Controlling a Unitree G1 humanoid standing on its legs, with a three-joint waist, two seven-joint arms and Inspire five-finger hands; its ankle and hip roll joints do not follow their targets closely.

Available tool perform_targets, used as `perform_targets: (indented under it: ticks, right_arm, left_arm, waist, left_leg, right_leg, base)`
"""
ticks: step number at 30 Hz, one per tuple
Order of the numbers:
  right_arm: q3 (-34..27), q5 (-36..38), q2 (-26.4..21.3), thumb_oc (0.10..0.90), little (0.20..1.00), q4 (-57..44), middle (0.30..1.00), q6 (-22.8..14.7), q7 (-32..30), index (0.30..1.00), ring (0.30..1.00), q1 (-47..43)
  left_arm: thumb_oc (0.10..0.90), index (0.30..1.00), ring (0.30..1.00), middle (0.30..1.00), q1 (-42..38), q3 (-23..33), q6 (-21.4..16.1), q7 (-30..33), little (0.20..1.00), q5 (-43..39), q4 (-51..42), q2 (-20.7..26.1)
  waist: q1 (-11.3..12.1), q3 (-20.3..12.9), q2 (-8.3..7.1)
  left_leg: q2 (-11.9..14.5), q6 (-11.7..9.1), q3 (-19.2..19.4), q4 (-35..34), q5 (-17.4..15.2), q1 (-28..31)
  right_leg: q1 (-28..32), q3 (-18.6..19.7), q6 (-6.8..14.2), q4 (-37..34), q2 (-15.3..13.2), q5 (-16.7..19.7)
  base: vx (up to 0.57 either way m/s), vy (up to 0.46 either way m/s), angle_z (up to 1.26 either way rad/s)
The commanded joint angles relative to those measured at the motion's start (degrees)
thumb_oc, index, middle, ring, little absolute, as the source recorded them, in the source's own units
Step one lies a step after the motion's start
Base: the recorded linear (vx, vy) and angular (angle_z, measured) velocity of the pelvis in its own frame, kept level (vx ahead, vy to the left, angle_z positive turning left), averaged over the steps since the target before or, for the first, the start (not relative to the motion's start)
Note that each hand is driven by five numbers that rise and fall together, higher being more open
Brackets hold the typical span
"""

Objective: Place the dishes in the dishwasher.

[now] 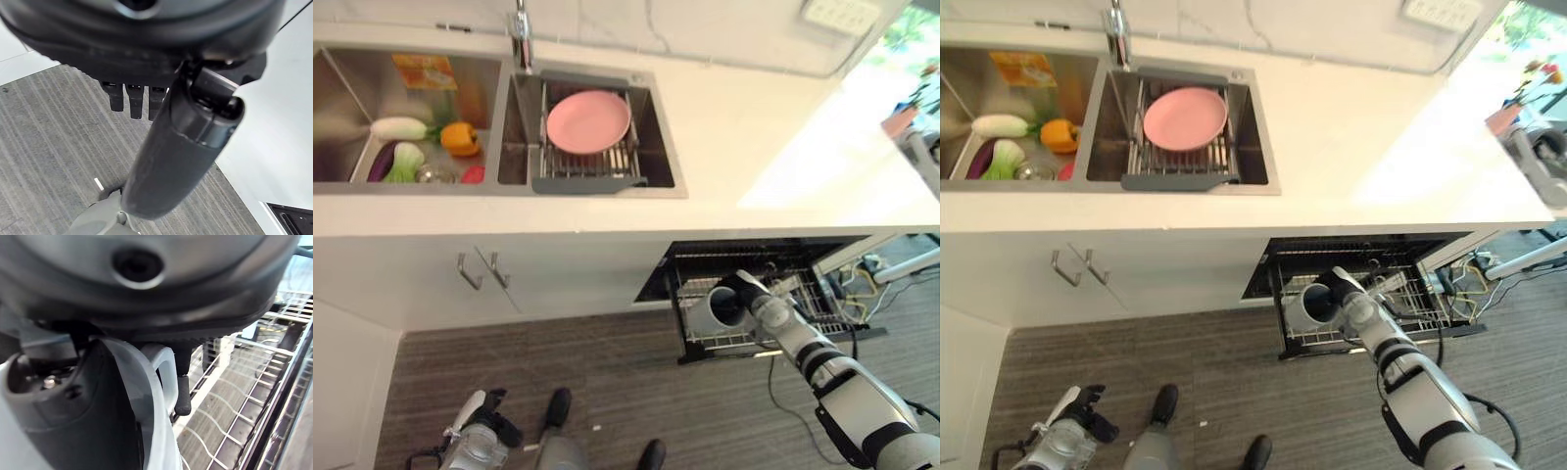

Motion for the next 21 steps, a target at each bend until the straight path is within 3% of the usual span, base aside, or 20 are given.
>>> perform_targets:
  ticks: [1,5,12,15,18,20,21]
  right_arm:
    - [0.47,1.56,-5.83,0.4,0.3,-0.39,0.3,-2.01,-1.42,0.3,0.3,-1.79]
    - [-0.45,0.77,-7.16,0.4,0.3,0.25,0.3,-1.89,-1.2,0.3,0.3,-0.92]
    - [-1.26,1.12,-6.25,0.4,0.3,0.5,0.3,-1.86,-1.57,0.3,0.3,0.93]
    - [-1.49,0.85,-5.45,0.4,0.3,0.72,0.3,-1.65,-2.14,0.3,0.3,1.7]
    - [-1.17,0.62,-4.55,0.4,0.3,0.65,0.3,-1.64,-2.29,0.3,0.3,2.13]
    - [-0.22,-0.82,-3.55,0.405,0.307,2.57,0.307,-1.44,-3.17,0.307,0.307,1.61]
    - [-0.02,-1.31,-3.42,0.515,0.472,3.11,0.472,-1.36,-3.63,0.472,0.472,1.18]
  left_arm:
    - [0.8,0.9,0.9,0.9,-0.74,-0.99,-1.09,-0.45,0.9,2.34,2.53,2.24]
    - [0.8,0.9,0.9,0.9,0.2,-0.86,-1.31,-0.73,0.9,2.94,1.35,2.53]
    - [0.8,0.9,0.9,0.9,-0.59,0.24,-1.48,-0.39,0.9,1.89,0.53,3.0]
    - [0.8,0.9,0.9,0.9,-0.97,1.15,-1.6,-0.01,0.9,0.86,0.81,3.2]
    - [0.8,0.9,0.9,0.9,-0.5,1.82,-1.8,0.19,0.9,0.65,0.7,3.8]
    - [0.8,0.9,0.9,0.9,-0.1,1.45,-2.02,0.48,0.9,1.53,0.66,5.17]
    - [0.8,0.9,0.9,0.9,0.04,1.27,-2.03,0.57,0.9,1.92,0.65,5.51]
  waist:
    - [-0.83,-2.62,-2.39]
    - [-1.15,-2.56,-2.39]
    - [-0.88,0.34,-2.33]
    - [-0.46,2.59,-2.0]
    - [-0.59,2.62,-1.77]
    - [-0.54,2.81,-0.74]
    - [-0.52,2.71,-0.36]
  left_leg:
    - [1.23,-2.59,3.36,0.46,-4.81,2.39]
    - [1.62,-2.67,3.84,0.46,-5.22,4.37]
    - [2.04,-2.86,3.54,0.46,-4.32,4.19]
    - [2.25,-3.04,3.02,0.46,-3.2,2.27]
    - [2.42,-3.18,3.06,0.46,-2.73,0.7]
    - [2.53,-3.37,3.3,0.46,-2.03,-1.26]
    - [2.53,-3.4,3.29,0.46,-1.92,-1.72]
  right_leg:
    - [5.97,1.31,3.47,0.78,-4.16,-6.43]
    - [7.21,1.81,3.36,0.78,-3.98,-6.81]
    - [7.24,1.78,2.88,1.0,-3.57,-7.04]
    - [5.88,1.7,2.73,0.97,-3.34,-6.48]
    - [4.49,1.94,2.78,0.78,-3.13,-6.15]
    - [2.48,2.26,2.91,0.78,-2.96,-5.69]
    - [1.95,2.3,2.91,0.78,-2.93,-5.63]
  base:
    - [0.06,-0.003,-0.08]
    - [0.01,-0.008,-0.03]
    - [-0.03,-0.038,-0.02]
    - [-0.03,-0.049,0.04]
    - [-0.01,-0.011,0.0]
    - [0.0,0.0,0.0]
    - [-0.03,0.032,-0.01]
